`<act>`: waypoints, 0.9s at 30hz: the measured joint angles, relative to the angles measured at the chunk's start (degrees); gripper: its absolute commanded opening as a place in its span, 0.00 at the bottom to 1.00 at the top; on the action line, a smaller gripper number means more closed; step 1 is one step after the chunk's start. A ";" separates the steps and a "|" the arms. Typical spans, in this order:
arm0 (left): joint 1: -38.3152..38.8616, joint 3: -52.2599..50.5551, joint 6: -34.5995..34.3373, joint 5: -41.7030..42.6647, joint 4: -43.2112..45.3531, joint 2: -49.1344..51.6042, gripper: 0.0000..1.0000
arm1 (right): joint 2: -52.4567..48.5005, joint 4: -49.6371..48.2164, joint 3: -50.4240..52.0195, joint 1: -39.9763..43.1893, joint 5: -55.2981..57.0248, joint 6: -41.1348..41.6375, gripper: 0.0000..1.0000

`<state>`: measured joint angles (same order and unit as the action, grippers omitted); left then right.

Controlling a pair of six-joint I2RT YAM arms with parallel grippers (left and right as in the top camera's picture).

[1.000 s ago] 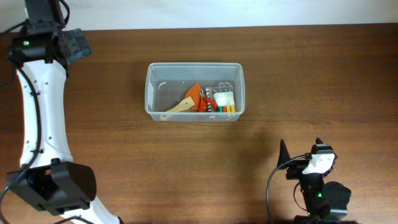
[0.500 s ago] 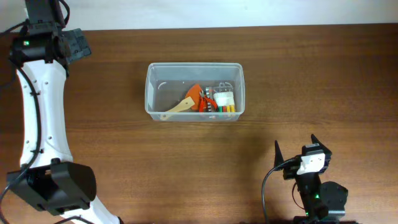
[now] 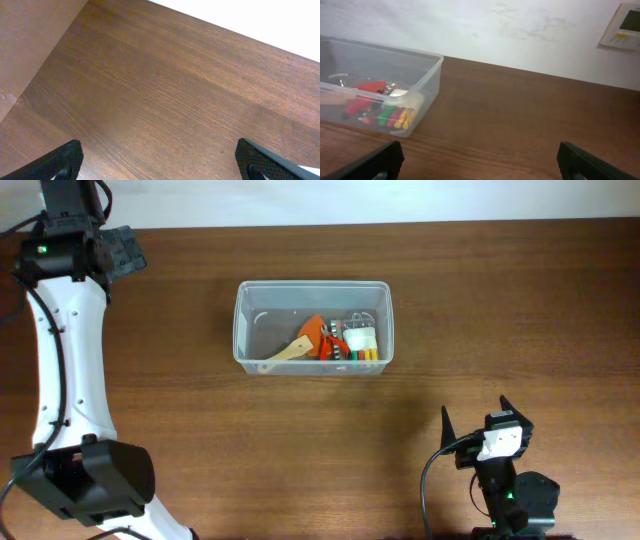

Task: Pack container

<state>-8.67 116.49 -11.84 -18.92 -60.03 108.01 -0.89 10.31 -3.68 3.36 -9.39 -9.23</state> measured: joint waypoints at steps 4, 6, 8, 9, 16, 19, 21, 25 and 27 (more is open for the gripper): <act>0.00 0.00 0.00 0.00 0.00 0.00 0.99 | 0.00 0.00 0.02 0.00 0.00 0.02 0.99; 0.00 0.00 0.00 0.00 0.02 0.00 0.99 | 0.00 0.00 0.00 0.00 0.00 -0.04 0.99; 0.00 0.00 0.00 0.00 0.00 0.00 0.99 | 0.00 0.00 0.00 0.00 0.00 -0.02 0.99; 0.00 0.00 0.00 0.00 0.00 0.00 0.99 | 0.00 0.02 0.00 0.00 0.00 -0.02 0.99; 0.00 0.00 0.00 0.00 0.02 0.00 0.99 | 0.00 0.02 0.02 0.00 0.00 -0.02 0.99; 0.00 0.00 0.00 0.00 -0.04 -0.02 0.99 | 0.00 0.00 0.00 0.00 0.00 -0.02 0.99; 0.00 -0.02 0.00 0.00 -0.70 -0.50 0.99 | 0.00 0.02 0.00 0.00 0.00 0.02 0.99; 0.00 -0.17 0.00 0.17 -1.27 -5.14 0.99 | 0.00 0.02 0.00 0.00 0.00 -0.04 0.99; 0.00 -0.28 0.00 1.14 -1.49 -9.88 0.99 | 0.00 0.02 0.02 0.00 0.00 -0.02 0.99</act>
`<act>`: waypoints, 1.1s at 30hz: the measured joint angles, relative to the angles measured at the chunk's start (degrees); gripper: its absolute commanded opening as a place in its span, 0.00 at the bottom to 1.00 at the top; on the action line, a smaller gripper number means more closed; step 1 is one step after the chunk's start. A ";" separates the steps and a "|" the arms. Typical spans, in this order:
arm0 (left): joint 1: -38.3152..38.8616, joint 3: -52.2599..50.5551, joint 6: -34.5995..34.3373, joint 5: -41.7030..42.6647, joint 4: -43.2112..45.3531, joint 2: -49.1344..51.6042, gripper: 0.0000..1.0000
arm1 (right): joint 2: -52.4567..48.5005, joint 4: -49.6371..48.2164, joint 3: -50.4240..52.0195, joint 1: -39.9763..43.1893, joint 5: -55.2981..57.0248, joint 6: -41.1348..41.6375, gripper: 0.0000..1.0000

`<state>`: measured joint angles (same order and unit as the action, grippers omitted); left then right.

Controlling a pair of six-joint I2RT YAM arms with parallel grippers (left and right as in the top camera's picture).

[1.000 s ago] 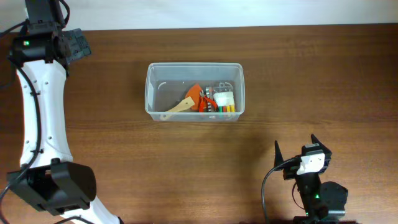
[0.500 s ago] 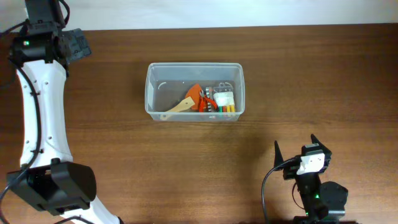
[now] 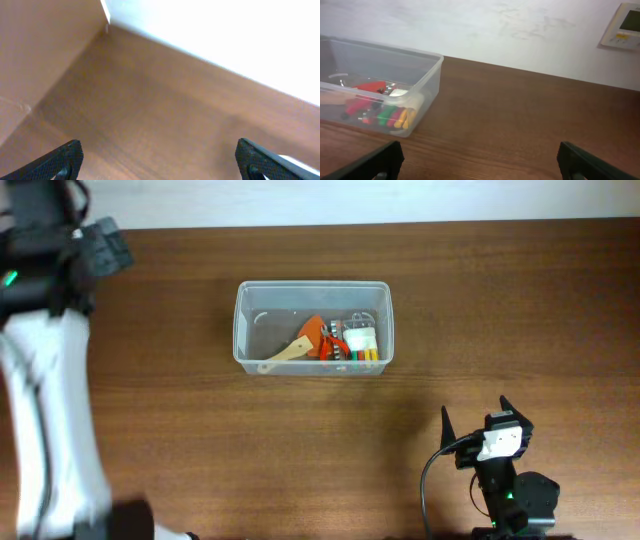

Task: Pack container

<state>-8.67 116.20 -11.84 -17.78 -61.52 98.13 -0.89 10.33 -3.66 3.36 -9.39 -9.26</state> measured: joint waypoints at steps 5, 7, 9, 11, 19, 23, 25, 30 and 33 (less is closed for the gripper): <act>0.02 0.28 -0.02 4.00 0.13 -22.27 0.99 | 0.00 0.00 0.00 -0.04 0.00 0.00 0.99; 0.00 0.92 -0.02 4.50 -0.57 -29.22 0.99 | -0.02 -0.02 0.00 -0.04 0.00 0.02 0.99; 0.00 1.07 -0.02 5.07 -3.19 -36.57 0.99 | 0.04 0.00 0.00 -0.04 -0.02 0.00 0.99; 0.00 0.50 -0.02 5.38 -6.25 -41.33 0.99 | 0.04 -0.04 0.04 -0.04 -0.02 0.00 0.99; 0.00 -17.55 -0.02 5.79 -9.01 -56.00 0.99 | 0.04 -0.07 0.04 -0.04 -0.02 -0.02 0.99; 0.00 -34.60 -0.04 7.41 0.04 -62.12 0.99 | 0.04 -0.04 0.04 -0.04 -0.02 0.02 0.99; 0.00 -45.79 -0.04 9.31 7.26 -65.16 0.99 | 0.04 -0.09 0.09 -0.04 -0.02 0.00 0.99; 0.00 -68.00 -0.07 13.60 25.00 -70.10 0.99 | 0.04 -0.09 0.09 -0.04 -0.02 0.02 0.99; 0.00 -77.09 -0.07 16.02 33.42 -72.41 0.99 | 0.04 -0.09 0.09 -0.04 -0.02 -0.02 0.99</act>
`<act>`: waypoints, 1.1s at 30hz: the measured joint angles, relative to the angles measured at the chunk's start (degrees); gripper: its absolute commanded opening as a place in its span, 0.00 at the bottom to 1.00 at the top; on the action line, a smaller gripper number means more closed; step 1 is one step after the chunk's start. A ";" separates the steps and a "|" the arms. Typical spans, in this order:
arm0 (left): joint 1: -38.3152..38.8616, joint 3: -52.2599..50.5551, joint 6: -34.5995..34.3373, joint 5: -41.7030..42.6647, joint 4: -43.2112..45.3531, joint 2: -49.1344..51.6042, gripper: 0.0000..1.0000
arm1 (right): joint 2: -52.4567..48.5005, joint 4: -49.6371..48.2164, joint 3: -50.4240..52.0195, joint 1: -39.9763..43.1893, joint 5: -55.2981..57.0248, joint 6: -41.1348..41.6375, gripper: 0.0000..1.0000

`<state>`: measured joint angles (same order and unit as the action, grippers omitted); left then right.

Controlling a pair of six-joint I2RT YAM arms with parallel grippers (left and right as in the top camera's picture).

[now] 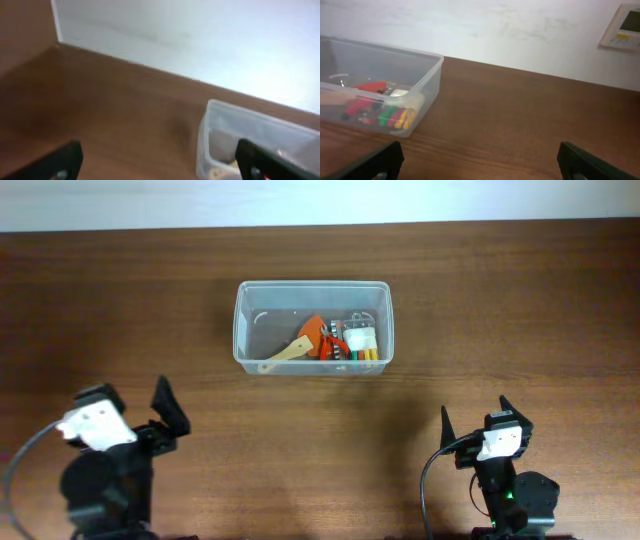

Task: Pack container

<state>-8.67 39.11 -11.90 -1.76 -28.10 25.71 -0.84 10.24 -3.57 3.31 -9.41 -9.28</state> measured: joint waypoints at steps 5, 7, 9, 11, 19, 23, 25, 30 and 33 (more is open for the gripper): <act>0.02 -11.98 -0.15 4.15 6.49 -5.97 0.99 | 0.00 -0.02 0.00 0.00 0.00 0.04 0.99; 0.22 -15.13 -0.15 5.05 7.80 -8.48 0.99 | 0.00 -0.02 0.00 0.00 0.02 0.07 0.99; 0.61 -17.68 -0.15 5.64 8.83 -11.04 0.99 | 0.00 -0.02 0.00 0.00 0.00 0.04 0.99; 0.96 -19.56 -0.15 6.03 9.18 -13.20 0.99 | 0.00 -0.02 0.00 0.00 0.00 0.07 0.99; 3.13 -25.46 -0.15 6.32 9.49 -17.77 0.99 | 0.00 -0.02 0.00 0.00 0.00 0.02 0.99; 3.74 -27.45 -0.15 6.32 9.51 -18.40 0.99 | 0.00 -0.02 0.00 0.00 0.00 0.02 0.99; 3.74 -28.04 -0.15 6.34 9.51 -18.56 0.99 | 0.00 -0.02 0.00 0.00 0.00 0.02 0.99; 3.74 -29.57 -0.15 6.32 9.62 -18.62 0.99 | 0.00 -0.02 0.00 0.00 0.00 0.00 0.99; 3.74 -30.69 -0.15 6.32 9.53 -18.62 0.99 | 0.00 -0.02 0.00 0.00 0.00 0.00 0.99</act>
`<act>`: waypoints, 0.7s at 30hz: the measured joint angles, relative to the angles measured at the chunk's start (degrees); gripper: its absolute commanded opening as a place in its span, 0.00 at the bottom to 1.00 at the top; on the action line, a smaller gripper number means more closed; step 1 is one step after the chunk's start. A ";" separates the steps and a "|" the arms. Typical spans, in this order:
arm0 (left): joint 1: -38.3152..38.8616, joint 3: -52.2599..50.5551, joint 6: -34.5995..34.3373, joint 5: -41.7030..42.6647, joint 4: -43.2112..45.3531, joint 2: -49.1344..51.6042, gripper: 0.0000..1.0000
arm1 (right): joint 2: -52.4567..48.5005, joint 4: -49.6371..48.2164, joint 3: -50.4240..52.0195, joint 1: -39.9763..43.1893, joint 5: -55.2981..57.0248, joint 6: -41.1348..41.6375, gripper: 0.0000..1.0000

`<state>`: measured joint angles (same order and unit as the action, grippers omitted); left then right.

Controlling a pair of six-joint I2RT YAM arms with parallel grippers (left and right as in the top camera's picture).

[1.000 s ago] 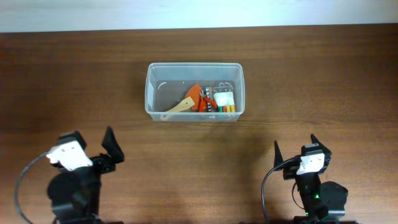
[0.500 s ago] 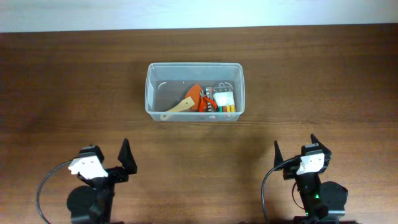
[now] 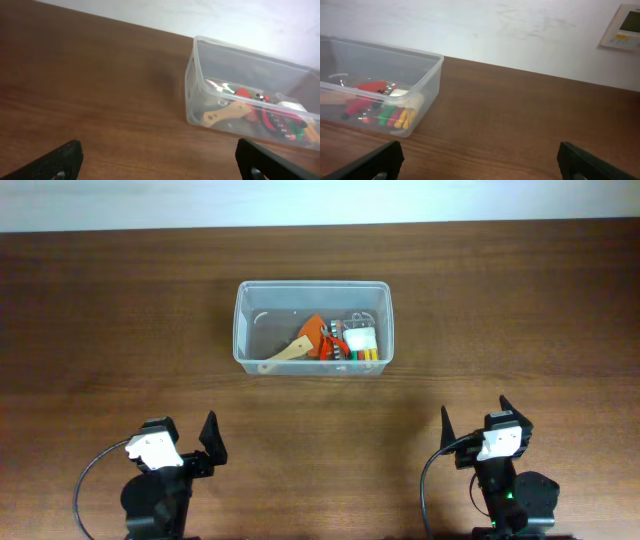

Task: Pack container

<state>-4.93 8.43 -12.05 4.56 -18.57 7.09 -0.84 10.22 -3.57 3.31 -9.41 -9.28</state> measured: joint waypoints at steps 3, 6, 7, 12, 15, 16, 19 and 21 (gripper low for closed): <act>0.00 -0.81 0.00 0.00 -0.04 -0.09 0.99 | 0.00 0.00 0.00 0.00 0.00 0.02 0.99; 0.00 -1.70 0.00 -0.02 -0.13 -0.90 0.99 | 0.00 0.00 0.00 0.00 0.00 0.00 0.99; 0.00 -1.92 0.00 -0.11 -0.24 -1.31 0.99 | 0.00 0.00 0.00 0.00 0.00 0.02 0.99; 0.00 -2.01 0.46 -2.01 -0.24 -1.86 0.99 | 0.00 0.00 0.00 0.00 0.00 -0.02 0.99; 0.00 -2.01 3.82 -2.95 -0.22 -2.08 0.99 | 0.00 0.00 0.00 0.00 0.02 0.00 0.99; 0.00 -2.01 5.49 -3.08 -0.22 -2.34 0.99 | 0.00 0.00 0.00 0.00 0.00 0.02 0.99; 0.00 -2.01 11.39 -3.43 -0.20 -3.98 0.99 | 0.00 0.00 0.00 0.00 0.00 0.02 0.99; 0.00 -2.01 14.45 -3.50 -0.20 -4.94 0.99 | 0.00 0.00 0.00 0.00 0.00 0.02 0.99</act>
<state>-4.93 6.42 2.39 1.06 -18.76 2.15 -0.84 10.22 -3.57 3.31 -9.41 -9.26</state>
